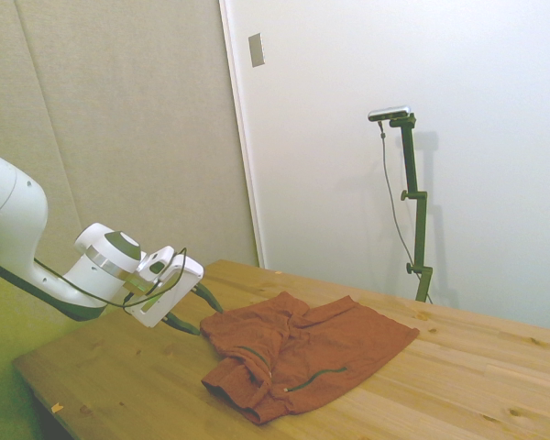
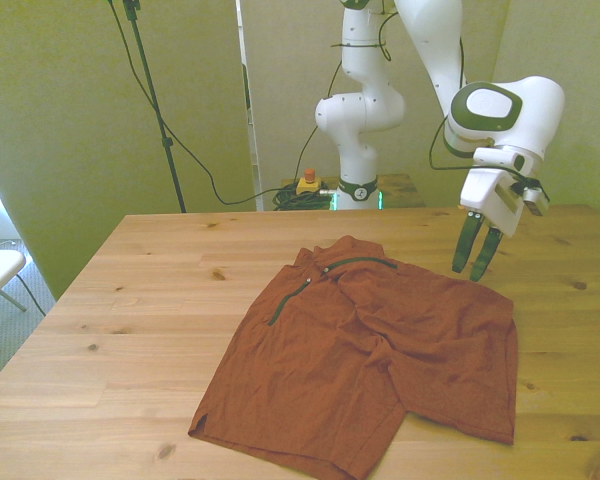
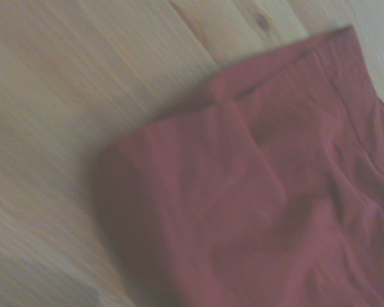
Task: Fold the shorts
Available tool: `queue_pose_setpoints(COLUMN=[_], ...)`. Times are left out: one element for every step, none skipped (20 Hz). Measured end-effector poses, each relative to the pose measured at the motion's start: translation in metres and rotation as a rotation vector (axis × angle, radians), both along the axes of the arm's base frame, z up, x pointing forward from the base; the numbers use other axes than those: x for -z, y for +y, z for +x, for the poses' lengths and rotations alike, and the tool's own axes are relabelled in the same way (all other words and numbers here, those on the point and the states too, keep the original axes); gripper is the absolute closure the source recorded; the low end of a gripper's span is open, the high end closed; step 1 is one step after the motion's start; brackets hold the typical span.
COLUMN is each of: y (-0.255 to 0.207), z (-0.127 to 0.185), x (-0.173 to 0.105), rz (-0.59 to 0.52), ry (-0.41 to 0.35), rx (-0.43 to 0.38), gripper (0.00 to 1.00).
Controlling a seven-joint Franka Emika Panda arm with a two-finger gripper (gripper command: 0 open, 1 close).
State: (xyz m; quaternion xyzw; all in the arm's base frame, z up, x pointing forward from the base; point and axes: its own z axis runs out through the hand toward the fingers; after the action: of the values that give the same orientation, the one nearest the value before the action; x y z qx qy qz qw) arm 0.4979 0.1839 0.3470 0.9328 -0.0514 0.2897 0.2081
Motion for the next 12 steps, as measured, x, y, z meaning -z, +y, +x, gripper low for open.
queue_pose_setpoints(y=[0.003, 0.004, 0.004, 0.004, 0.002, 0.001, -0.001, -0.002, -0.004, -0.005, -0.006, -0.006], z=[0.000, 0.001, 0.004, 0.006, 0.010, 0.015, 0.019, 0.024, 0.029, 0.035, 0.040, 0.045], x=[0.002, 0.004, 0.005, 0.006, 0.007, 0.008, 0.010, 0.011, 0.013, 0.013, 0.014, 0.014], rz=[0.000, 0.001, 0.003, 0.007, 0.014, 0.019, 0.022, 0.030, 0.036, 0.039, 0.042, 0.044], ry=[-0.002, -0.004, -0.006, -0.008, -0.010, -0.011, -0.011, -0.013, -0.013, -0.016, -0.018, -0.021], rx=[-0.006, -0.009, -0.013, -0.014, -0.013, -0.010, -0.008, -0.005, -0.001, 0.004, 0.009, 0.012], gripper=[0.00, 0.00, 0.00, 0.00, 0.00, 0.00, 0.00, 0.00, 0.00, 0.00, 0.00, 0.00])
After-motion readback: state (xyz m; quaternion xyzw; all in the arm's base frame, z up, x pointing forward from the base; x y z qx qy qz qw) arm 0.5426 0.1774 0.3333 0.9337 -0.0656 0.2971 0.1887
